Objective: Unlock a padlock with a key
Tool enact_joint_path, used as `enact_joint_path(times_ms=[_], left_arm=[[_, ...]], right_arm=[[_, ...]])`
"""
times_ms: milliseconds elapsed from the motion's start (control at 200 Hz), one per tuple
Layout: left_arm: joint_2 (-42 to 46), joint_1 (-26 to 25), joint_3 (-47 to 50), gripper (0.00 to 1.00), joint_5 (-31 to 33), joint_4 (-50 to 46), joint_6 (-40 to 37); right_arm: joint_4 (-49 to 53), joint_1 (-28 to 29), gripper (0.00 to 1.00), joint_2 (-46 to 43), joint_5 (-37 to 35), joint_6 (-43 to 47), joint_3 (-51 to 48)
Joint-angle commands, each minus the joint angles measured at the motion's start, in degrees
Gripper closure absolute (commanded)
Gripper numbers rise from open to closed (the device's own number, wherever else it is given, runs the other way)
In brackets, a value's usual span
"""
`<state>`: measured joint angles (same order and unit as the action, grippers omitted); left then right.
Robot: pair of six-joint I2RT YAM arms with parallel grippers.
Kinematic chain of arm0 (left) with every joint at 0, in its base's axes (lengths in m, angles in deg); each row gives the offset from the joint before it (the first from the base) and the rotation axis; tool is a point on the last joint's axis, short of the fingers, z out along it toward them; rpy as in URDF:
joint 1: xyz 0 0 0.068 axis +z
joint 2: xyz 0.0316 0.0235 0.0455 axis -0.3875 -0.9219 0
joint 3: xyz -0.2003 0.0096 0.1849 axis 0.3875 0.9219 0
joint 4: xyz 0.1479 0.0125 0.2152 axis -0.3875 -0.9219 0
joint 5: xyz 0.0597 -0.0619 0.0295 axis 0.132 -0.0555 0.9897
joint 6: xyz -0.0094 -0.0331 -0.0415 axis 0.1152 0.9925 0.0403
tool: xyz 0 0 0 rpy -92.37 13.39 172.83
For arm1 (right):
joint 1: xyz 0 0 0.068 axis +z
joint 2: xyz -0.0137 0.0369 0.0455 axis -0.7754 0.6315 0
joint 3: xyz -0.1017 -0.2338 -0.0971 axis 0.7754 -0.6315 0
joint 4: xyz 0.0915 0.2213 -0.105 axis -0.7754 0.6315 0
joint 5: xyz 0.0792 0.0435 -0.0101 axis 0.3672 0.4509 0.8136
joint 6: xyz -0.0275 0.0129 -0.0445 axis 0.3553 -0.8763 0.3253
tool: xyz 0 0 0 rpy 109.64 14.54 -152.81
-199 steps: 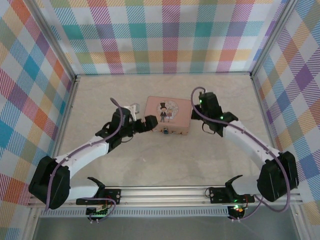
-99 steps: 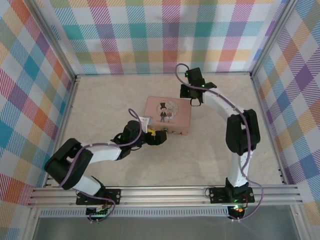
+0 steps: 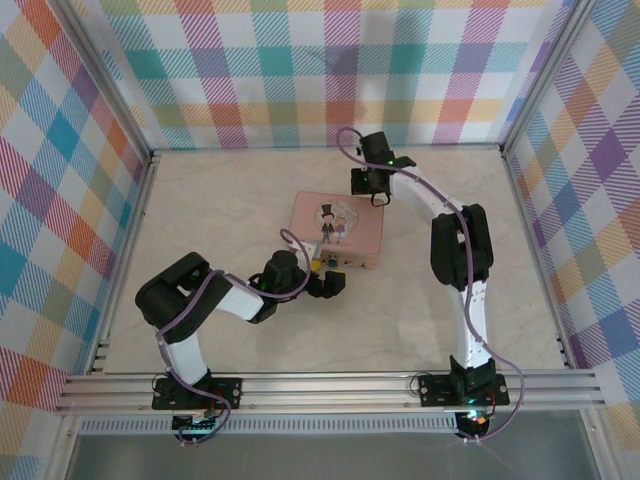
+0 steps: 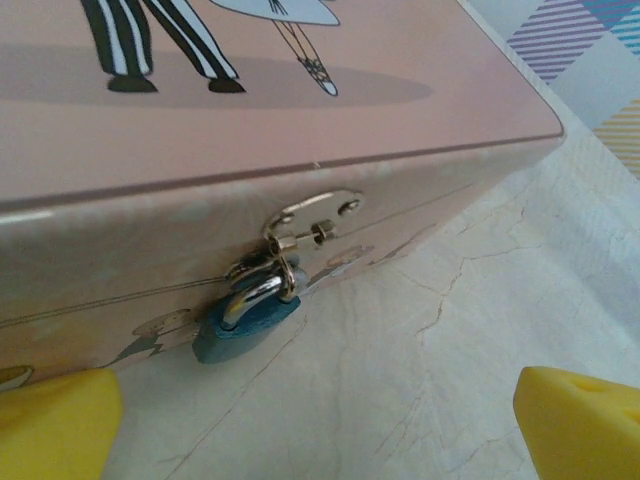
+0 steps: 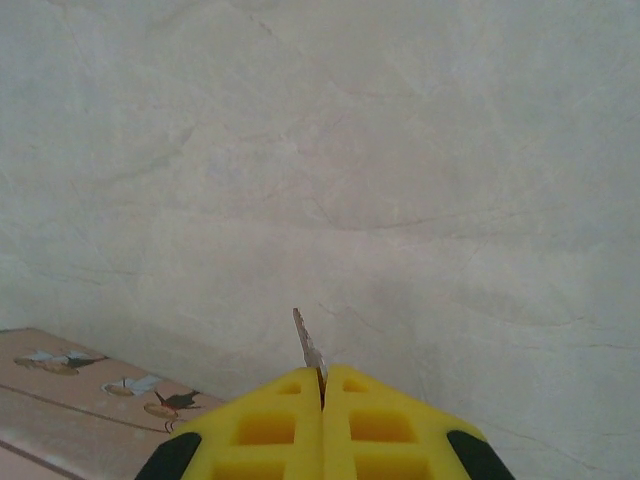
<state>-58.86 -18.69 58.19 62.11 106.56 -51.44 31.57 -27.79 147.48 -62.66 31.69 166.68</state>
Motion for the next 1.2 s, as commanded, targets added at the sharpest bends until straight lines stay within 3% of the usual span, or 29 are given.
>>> enact_joint_path(times_ms=[0, 160, 425, 520, 740, 1050, 1200], left_arm=[[-2.46, -1.01, -2.38, 0.00, 0.28, 6.31, -2.62], [-5.35, -1.70, -4.51, 0.00, -1.42, 8.29, -3.27], [-7.48, -2.32, -7.23, 0.08, -4.60, 10.34, -3.41], [-7.63, -2.36, -7.86, 0.16, -6.93, 10.79, -3.59], [-8.36, -2.34, -7.33, 0.12, -6.73, 15.31, -1.91], [-6.44, -2.71, -6.21, 0.07, -1.90, 17.28, 0.49], [-7.61, -2.70, -6.25, 0.06, 3.45, 17.74, 1.12]], right_arm=[[2.17, 0.30, 1.00, 1.37, 1.91, 1.80, 1.90], [3.36, 1.18, 1.00, 2.78, 3.53, 2.25, 1.51], [3.24, 2.96, 1.00, 3.30, 5.13, 2.60, -1.03], [3.15, 3.31, 1.00, 3.16, 5.42, 2.65, -1.96], [3.33, 3.67, 1.00, 2.97, 6.32, 2.30, -3.63], [4.98, 3.91, 1.00, 2.13, 6.19, 1.05, -3.73], [5.44, 4.62, 1.00, 1.62, 6.48, 0.97, -4.08]])
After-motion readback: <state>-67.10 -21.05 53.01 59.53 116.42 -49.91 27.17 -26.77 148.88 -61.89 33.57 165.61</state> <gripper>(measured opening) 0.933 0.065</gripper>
